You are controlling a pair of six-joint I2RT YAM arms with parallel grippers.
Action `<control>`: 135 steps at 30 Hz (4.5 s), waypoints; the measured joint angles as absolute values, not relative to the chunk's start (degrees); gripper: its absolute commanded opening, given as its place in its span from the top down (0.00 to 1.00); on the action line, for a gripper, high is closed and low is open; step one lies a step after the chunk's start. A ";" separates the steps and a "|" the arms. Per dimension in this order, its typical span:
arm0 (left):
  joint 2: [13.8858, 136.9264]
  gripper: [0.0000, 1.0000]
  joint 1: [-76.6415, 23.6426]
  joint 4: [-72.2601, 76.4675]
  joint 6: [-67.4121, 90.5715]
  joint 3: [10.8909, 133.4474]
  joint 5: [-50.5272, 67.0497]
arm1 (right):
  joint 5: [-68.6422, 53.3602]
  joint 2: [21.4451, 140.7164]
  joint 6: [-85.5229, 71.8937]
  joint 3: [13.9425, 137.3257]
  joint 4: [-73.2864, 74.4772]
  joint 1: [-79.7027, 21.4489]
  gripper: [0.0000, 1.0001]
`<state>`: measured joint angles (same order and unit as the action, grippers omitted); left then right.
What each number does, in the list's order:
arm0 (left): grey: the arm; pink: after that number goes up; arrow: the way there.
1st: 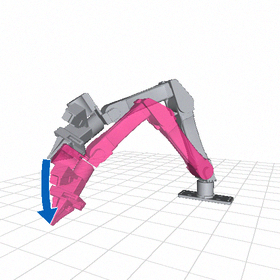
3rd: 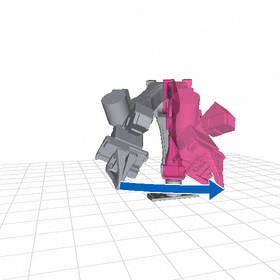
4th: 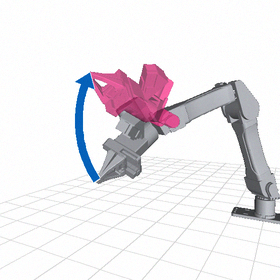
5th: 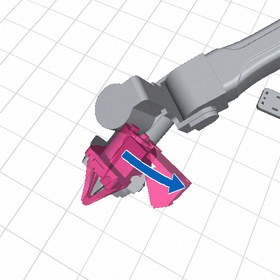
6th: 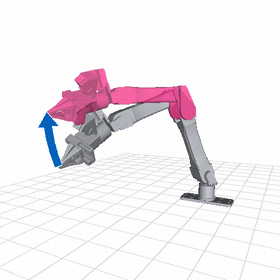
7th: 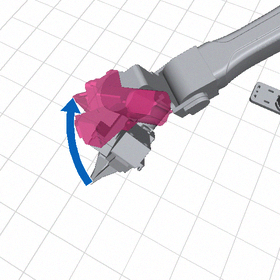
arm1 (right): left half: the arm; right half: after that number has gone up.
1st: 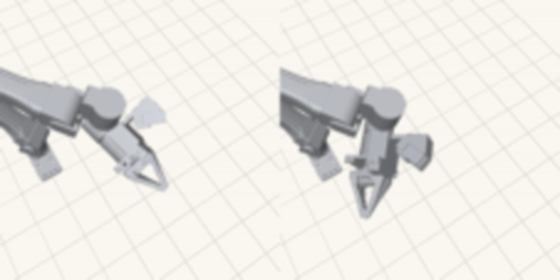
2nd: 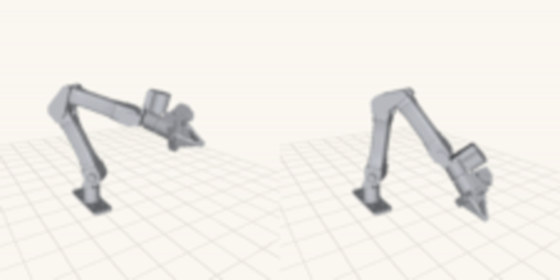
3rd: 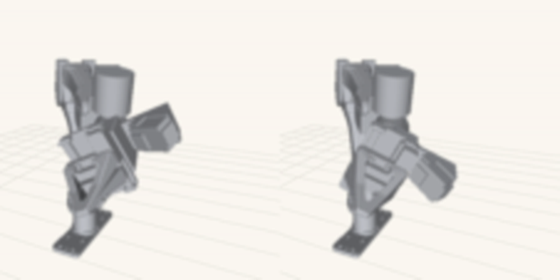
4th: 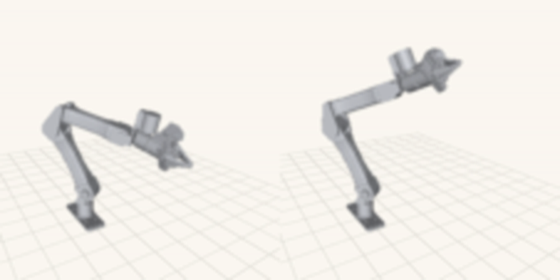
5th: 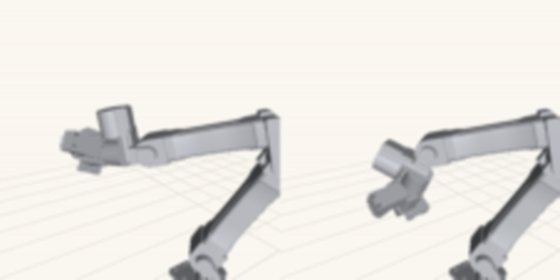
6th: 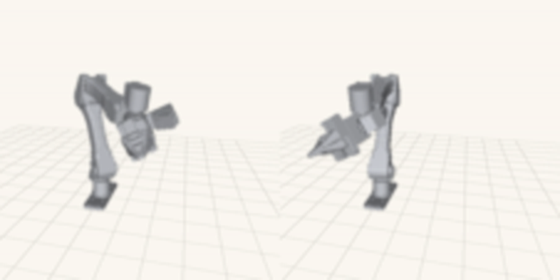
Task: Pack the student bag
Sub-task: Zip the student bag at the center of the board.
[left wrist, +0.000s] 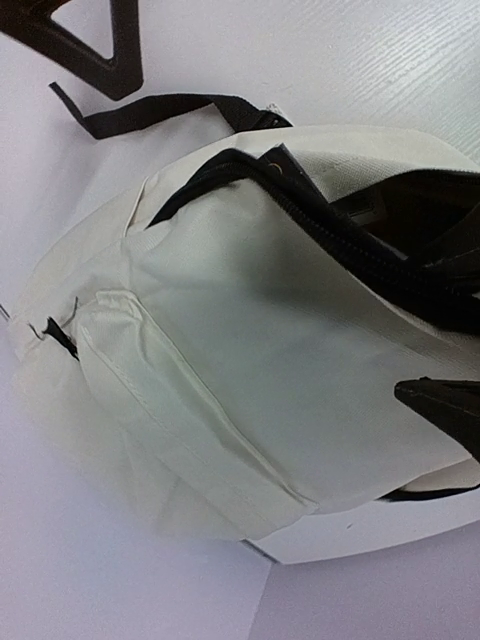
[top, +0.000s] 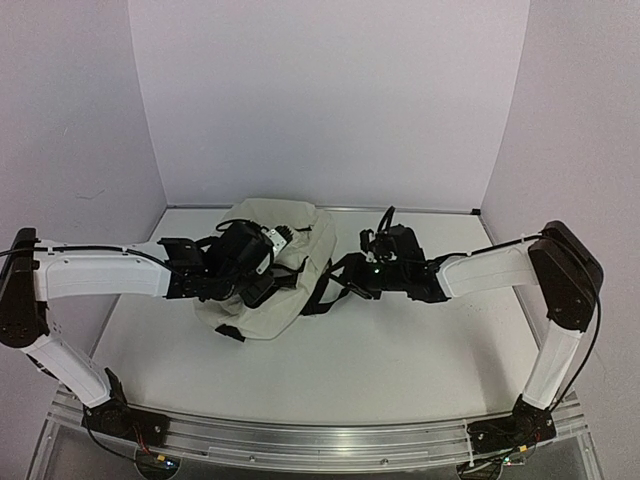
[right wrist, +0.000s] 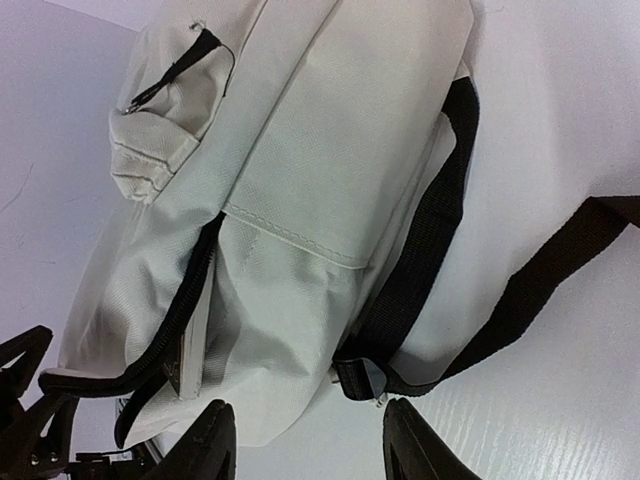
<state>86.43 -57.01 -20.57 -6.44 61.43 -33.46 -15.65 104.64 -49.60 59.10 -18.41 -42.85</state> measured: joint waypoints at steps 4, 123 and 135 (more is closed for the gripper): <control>86.41 0.99 -55.93 -20.79 -4.68 61.35 -32.12 | -17.53 105.68 -48.84 60.53 -18.81 -43.10 0.59; 88.47 1.00 -49.82 -9.21 22.47 73.12 11.94 | -7.94 90.67 -57.88 63.96 -1.15 -46.50 0.65; 88.47 1.00 -49.82 -8.91 22.57 73.06 12.45 | -10.10 98.02 -69.32 63.18 -7.40 -48.52 0.67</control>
